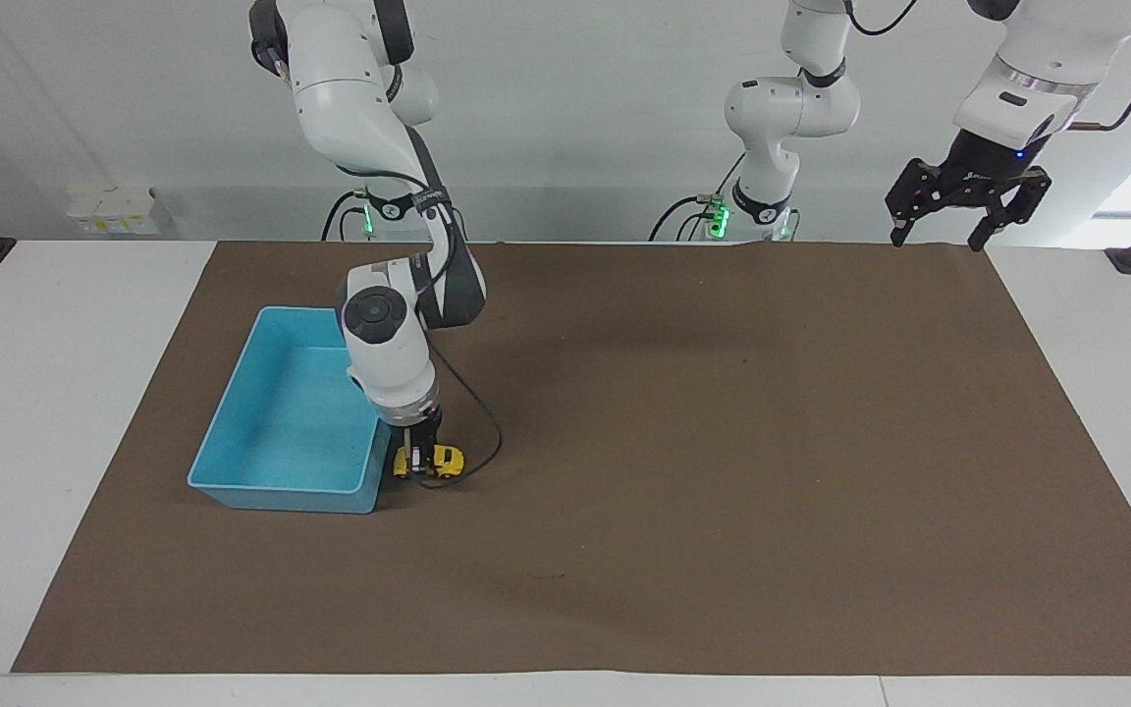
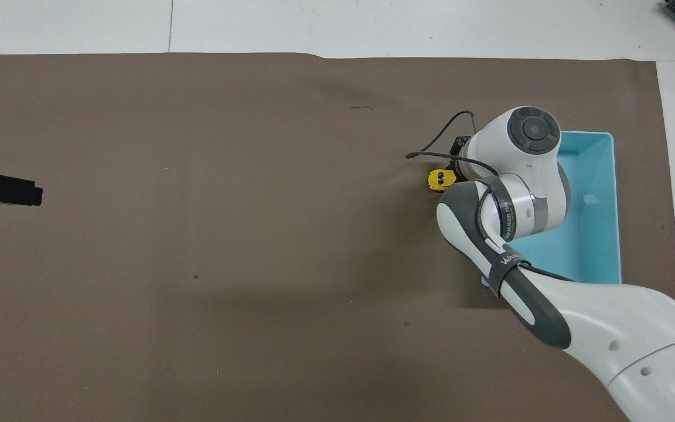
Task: Wind up and store yellow beetle car
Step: 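Lift the yellow car up with the right gripper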
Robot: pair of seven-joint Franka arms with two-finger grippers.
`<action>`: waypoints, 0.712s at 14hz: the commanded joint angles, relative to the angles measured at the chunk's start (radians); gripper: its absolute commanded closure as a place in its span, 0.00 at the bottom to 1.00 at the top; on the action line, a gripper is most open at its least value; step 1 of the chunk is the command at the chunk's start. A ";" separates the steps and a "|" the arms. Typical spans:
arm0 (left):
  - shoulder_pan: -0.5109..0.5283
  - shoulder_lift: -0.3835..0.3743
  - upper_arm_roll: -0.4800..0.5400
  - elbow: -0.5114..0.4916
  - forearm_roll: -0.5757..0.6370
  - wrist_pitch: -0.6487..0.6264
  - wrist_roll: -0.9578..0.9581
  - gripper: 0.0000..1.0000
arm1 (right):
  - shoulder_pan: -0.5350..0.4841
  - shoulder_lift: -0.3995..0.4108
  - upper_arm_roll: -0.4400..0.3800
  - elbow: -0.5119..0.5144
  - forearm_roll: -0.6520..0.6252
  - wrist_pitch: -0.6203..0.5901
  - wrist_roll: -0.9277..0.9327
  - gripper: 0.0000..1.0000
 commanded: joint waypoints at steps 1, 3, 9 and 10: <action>0.013 -0.020 -0.006 -0.017 -0.010 -0.008 0.015 0.00 | 0.001 -0.013 0.010 0.051 -0.027 -0.065 -0.012 1.00; 0.013 -0.020 -0.006 -0.017 -0.009 -0.008 0.015 0.00 | 0.009 -0.035 0.012 0.056 -0.027 -0.077 -0.017 1.00; 0.013 -0.020 -0.006 -0.017 -0.010 -0.008 0.015 0.00 | 0.007 -0.137 0.039 0.054 -0.010 -0.160 -0.135 1.00; 0.013 -0.020 -0.006 -0.017 -0.010 -0.008 0.015 0.00 | 0.007 -0.159 0.041 0.054 -0.009 -0.175 -0.178 1.00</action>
